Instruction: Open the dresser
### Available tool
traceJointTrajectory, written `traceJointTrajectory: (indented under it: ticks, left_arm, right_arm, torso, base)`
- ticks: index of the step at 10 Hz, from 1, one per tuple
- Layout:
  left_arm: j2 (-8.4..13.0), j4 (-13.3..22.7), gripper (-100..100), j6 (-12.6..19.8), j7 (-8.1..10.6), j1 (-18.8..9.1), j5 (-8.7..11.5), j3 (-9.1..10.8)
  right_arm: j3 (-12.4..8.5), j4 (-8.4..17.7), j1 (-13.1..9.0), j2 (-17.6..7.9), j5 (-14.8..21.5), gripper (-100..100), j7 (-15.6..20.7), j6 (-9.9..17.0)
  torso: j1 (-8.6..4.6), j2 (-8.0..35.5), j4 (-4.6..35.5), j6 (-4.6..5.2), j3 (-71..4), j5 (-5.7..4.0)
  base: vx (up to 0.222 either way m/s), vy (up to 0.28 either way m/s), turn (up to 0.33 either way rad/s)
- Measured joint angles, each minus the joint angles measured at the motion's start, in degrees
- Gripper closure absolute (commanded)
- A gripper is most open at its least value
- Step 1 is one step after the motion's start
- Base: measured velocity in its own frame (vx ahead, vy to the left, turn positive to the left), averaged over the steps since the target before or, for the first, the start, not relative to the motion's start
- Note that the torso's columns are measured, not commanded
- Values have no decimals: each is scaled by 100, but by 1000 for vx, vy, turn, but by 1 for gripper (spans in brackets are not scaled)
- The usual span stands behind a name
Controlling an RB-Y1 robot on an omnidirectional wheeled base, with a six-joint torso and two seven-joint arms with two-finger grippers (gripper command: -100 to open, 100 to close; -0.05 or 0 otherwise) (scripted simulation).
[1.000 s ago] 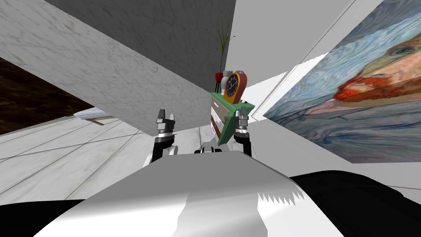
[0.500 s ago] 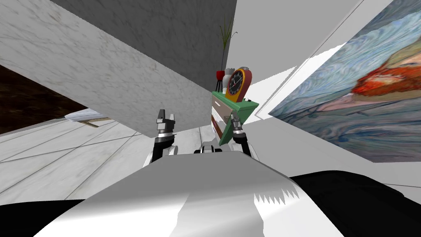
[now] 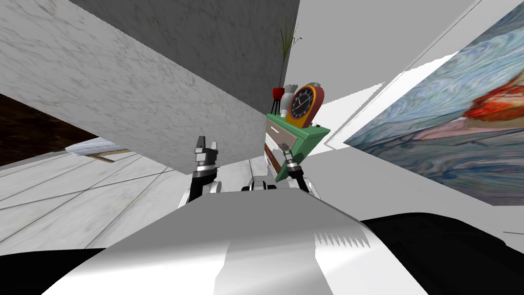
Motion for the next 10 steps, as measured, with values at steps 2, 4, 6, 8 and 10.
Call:
traceJointTrajectory:
  ticks: [2, 4, 6, 8, 10]
  left_arm:
    - [0, 0, 0, 0, 0, 0, 0, 0]
    - [0, 0, 0, 0, 0, 0, 0, 0]
    - [0, 0, 0, 0, 0, 0, 0, 0]
    - [0, 0, 0, 0, 0, 0, 0, 0]
    - [0, 0, 0, 0, 0, 0, 0, 0]
  right_arm:
    - [131, 237, -15, -89, 343, -100, 74, 362]
    - [157, 560, -50, -229, 653, -100, 106, 661]
    - [186, 775, -50, -338, 913, -100, 112, 917]
    - [247, 942, -41, -419, 1175, -100, 141, 1207]
    - [295, 1202, -101, -470, 1445, -100, 182, 1473]
  torso:
    - [10, -1, -1, 1, 0, -1]
    - [4, -4, -2, 0, -3, 1]
    - [-14, 7, 2, 0, 4, -5]
    - [-7, 4, 1, 0, 3, -4]
    - [2, -5, -2, 0, -4, 0]
  base:
    - [73, 187, -101]
    - [60, 176, -75]
    - [42, 136, -53]
    - [42, 129, -61]
    - [51, 141, -58]
